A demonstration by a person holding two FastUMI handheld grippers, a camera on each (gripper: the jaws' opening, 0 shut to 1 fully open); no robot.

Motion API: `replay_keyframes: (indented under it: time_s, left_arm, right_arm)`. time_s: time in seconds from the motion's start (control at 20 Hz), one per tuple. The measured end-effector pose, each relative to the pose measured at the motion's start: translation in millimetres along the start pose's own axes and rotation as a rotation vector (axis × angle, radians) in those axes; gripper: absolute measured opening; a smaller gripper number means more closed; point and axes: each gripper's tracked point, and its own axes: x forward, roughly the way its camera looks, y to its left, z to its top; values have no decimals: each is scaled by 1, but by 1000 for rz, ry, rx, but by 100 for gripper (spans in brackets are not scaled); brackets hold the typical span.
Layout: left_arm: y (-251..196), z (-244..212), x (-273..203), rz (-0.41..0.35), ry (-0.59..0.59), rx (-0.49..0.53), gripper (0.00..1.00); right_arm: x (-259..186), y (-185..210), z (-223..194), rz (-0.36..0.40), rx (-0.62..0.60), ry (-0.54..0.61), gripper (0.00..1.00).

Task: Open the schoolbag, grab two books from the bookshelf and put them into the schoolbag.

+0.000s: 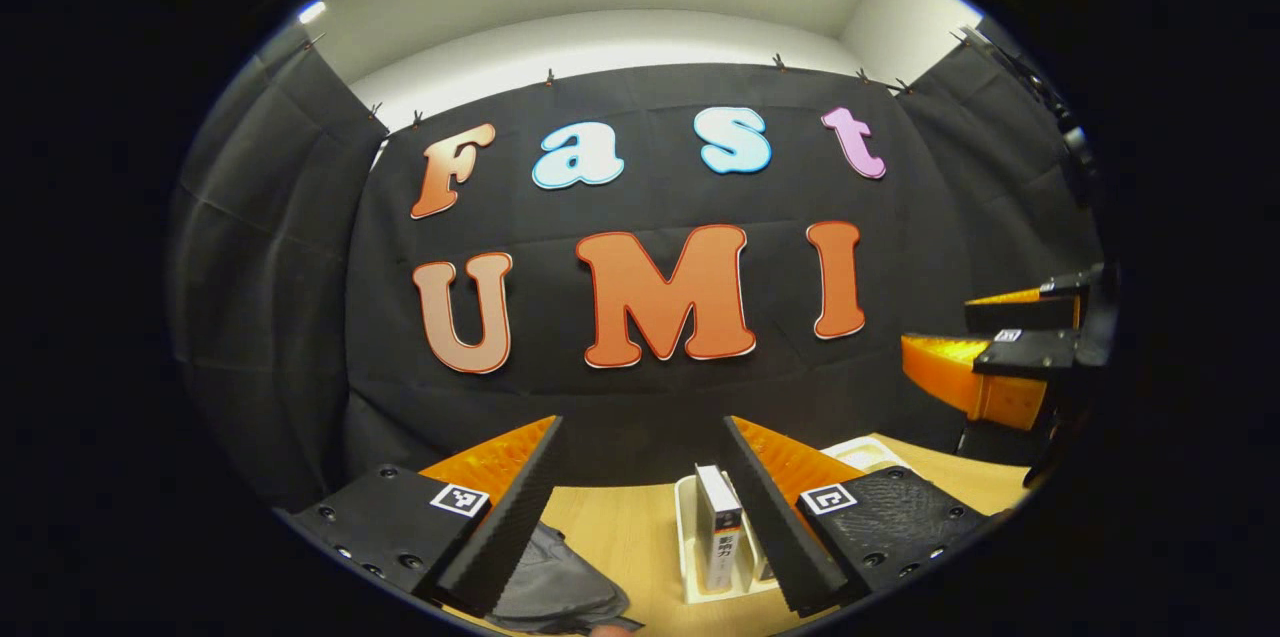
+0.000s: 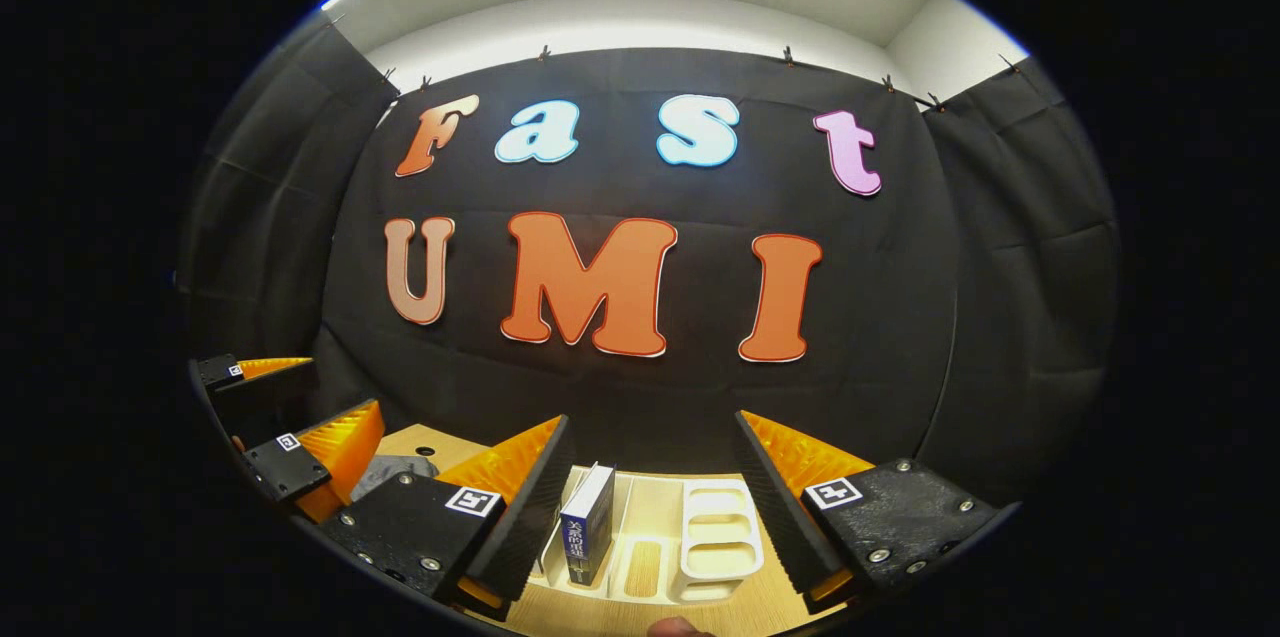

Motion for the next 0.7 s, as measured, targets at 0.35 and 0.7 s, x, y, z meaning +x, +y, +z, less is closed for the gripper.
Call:
replay_keyframes:
  time_s: [0.35, 0.7]
  left_arm:
    - [29, -67, 1, -111, 94, 157, 97]
    - [42, -164, -11, -176, 198, 504, 97]
  right_arm:
    - [-1, 12, 1, -107, -35, 10, 95]
    - [11, 7, -8, -116, -42, 29, 95]
